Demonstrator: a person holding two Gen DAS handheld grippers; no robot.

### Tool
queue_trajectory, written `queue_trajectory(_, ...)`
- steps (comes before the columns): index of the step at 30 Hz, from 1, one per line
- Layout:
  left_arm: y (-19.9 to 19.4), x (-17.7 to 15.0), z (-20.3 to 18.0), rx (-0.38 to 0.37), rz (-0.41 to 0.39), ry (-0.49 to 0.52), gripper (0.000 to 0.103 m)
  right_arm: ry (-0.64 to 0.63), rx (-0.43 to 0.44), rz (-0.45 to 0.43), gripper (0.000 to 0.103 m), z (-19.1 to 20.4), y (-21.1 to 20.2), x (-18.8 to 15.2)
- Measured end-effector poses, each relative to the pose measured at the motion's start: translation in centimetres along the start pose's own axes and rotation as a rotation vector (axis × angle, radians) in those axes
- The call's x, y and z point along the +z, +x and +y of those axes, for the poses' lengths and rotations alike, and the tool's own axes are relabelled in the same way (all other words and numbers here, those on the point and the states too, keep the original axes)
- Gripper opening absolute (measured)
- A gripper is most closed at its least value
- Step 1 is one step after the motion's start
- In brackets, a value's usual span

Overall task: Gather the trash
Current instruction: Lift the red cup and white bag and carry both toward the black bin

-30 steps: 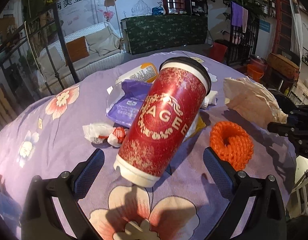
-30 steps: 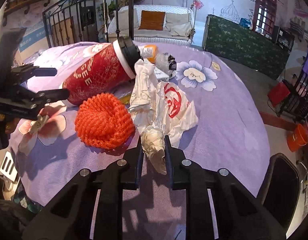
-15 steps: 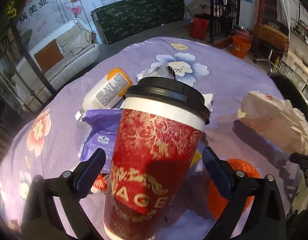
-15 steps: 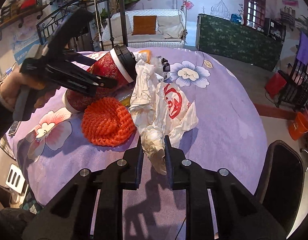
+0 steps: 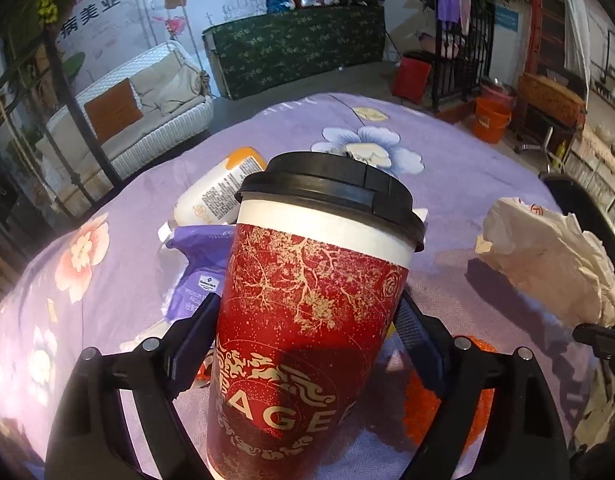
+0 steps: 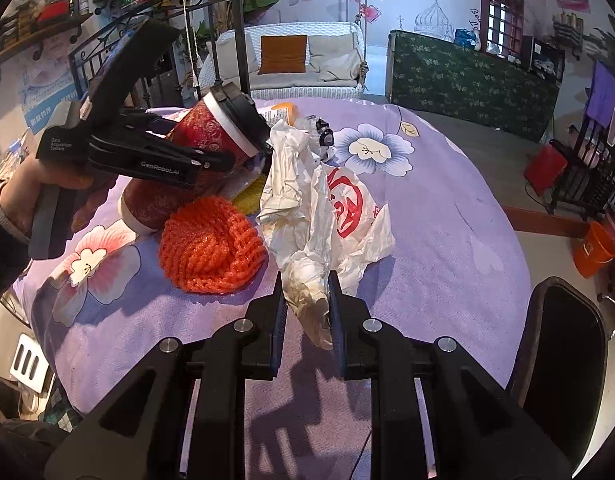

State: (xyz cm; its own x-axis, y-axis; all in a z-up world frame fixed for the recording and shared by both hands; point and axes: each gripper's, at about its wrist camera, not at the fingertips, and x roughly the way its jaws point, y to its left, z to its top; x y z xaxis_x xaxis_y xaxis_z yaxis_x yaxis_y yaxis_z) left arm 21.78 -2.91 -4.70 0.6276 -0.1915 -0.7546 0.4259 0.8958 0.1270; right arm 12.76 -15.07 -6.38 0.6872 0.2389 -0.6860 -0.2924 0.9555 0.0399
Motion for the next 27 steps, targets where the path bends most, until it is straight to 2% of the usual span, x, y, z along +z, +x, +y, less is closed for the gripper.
queue_trajectory(7,-4.7,-1.3,2.0,-0.047,-0.128,-0.17,0.081,-0.014,-0.004,-0.043,0.02,0.1,-1.1,0.4)
queue_trajectory(18,-10.6,-5.3,3.0,-0.05,-0.254,-0.312,0.079,-0.078,0.043,-0.112,0.02,2.3,-3.1,2.0)
queue_trajectory(23,-14.2,-7.8,3.4,-0.015,-0.304,-0.354,0.079,-0.143,0.118,-0.168,0.02,5.0,-4.9,3.3)
queue_trajectory(27,-17.0,-10.2,4.1,0.029,-0.328,-0.402,0.079,-0.191,0.223,-0.2,0.02,7.8,-5.9,4.4)
